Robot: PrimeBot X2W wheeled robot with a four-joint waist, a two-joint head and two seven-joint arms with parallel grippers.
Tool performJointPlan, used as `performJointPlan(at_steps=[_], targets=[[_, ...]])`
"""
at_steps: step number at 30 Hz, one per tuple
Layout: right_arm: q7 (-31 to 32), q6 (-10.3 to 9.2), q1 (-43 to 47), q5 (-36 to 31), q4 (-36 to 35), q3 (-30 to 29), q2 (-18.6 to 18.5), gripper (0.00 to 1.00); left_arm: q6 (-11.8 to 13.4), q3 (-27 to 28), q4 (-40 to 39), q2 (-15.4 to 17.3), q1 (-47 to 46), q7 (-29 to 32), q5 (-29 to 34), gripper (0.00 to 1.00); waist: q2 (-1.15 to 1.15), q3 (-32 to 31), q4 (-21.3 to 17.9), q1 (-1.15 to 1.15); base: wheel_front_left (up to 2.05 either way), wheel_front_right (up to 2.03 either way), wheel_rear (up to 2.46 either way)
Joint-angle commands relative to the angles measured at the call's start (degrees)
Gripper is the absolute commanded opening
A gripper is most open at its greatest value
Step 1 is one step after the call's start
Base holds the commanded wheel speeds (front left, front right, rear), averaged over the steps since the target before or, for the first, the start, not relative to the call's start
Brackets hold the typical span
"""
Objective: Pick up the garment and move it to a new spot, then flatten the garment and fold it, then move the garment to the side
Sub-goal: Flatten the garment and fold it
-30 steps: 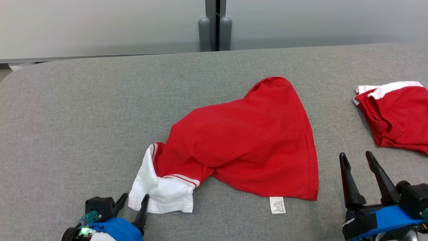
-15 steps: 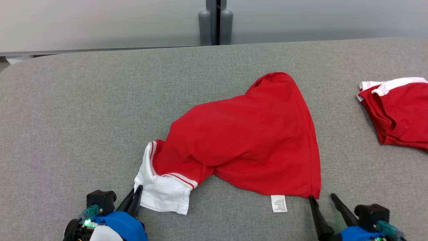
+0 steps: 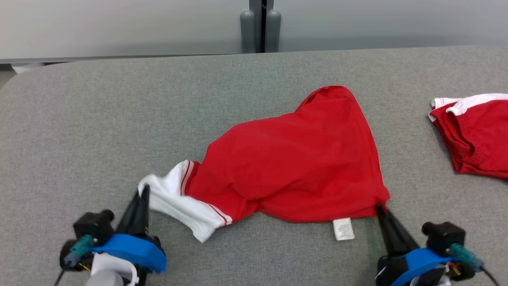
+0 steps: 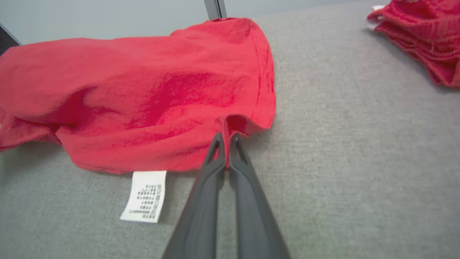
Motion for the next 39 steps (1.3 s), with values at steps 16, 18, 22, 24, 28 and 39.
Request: performJointPlan(at_steps=[16,18,22,24,28,39], targets=[[7.62,0.0,-10.21,-3.88,-33.22,-7.01,-10.54,0.0,9.11,8.86,-43.54,4.69,-5.49,0.37,3.29,0.0,-0.02,-7.96,-0.8,-0.01,0.0,0.0,0.0],[9.02,0.0,-13.12,-4.03,-36.29,-8.12,-11.67,0.0,9.56,9.19,-46.89,5.45,-9.28,1.59,4.16,0.0,-0.02,-8.94,-0.83,-0.01,0.0,0.0,0.0],[11.86,0.0,-17.99,-2.95,-39.4,-9.56,-13.12,0.0,9.91,9.68,-50.54,6.86,-16.53,4.19,5.39,0.0,-0.02,-10.35,-1.15,-0.01,0.0,0.0,0.0],[13.46,0.0,-19.52,-2.03,-39.68,-9.64,-13.17,0.0,9.92,9.4,-50.65,7.3,-19.15,5.88,5.54,0.0,-0.02,-10.69,-1.29,-0.01,0.0,0.0,0.0],[14.74,0.0,-22.29,-0.2,-38.28,-9.54,-13.44,0.0,8.94,8.05,-47.94,6.81,-23.44,8.12,4.14,0.0,-0.02,-10.18,-1.36,-0.01,0.0,0.0,0.0],[11.56,0.0,-38.56,3.82,-21.14,-4.55,-12.17,0.0,4.82,4.93,-21.31,2.37,-40.22,4.8,1.68,0.0,-0.02,-2.28,-1.33,-0.01,0.0,0.0,0.0]])
